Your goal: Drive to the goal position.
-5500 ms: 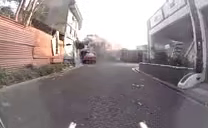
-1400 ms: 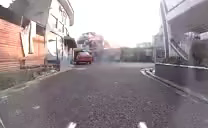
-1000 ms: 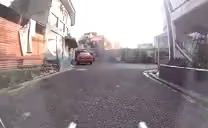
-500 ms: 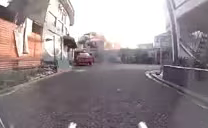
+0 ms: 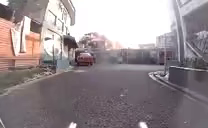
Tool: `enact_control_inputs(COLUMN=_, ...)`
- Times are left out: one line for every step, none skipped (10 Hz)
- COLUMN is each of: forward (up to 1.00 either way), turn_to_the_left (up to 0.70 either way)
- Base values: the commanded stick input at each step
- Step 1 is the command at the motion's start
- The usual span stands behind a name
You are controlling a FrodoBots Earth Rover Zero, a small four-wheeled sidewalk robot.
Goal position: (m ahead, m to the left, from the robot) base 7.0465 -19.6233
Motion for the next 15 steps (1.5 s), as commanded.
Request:
enact_control_inputs(forward=0.70, turn_to_the_left=0.00)
enact_control_inputs(forward=0.70, turn_to_the_left=0.00)
enact_control_inputs(forward=0.70, turn_to_the_left=0.00)
enact_control_inputs(forward=0.70, turn_to_the_left=0.00)
enact_control_inputs(forward=0.70, turn_to_the_left=0.00)
enact_control_inputs(forward=0.70, turn_to_the_left=-0.04)
enact_control_inputs(forward=0.70, turn_to_the_left=-0.12)
enact_control_inputs(forward=0.70, turn_to_the_left=-0.18)
enact_control_inputs(forward=0.70, turn_to_the_left=-0.28)
enact_control_inputs(forward=0.70, turn_to_the_left=-0.30)
enact_control_inputs(forward=0.70, turn_to_the_left=-0.31)
enact_control_inputs(forward=0.70, turn_to_the_left=-0.31)
enact_control_inputs(forward=0.70, turn_to_the_left=-0.31)
enact_control_inputs(forward=0.70, turn_to_the_left=-0.20)
enact_control_inputs(forward=0.70, turn_to_the_left=-0.02)
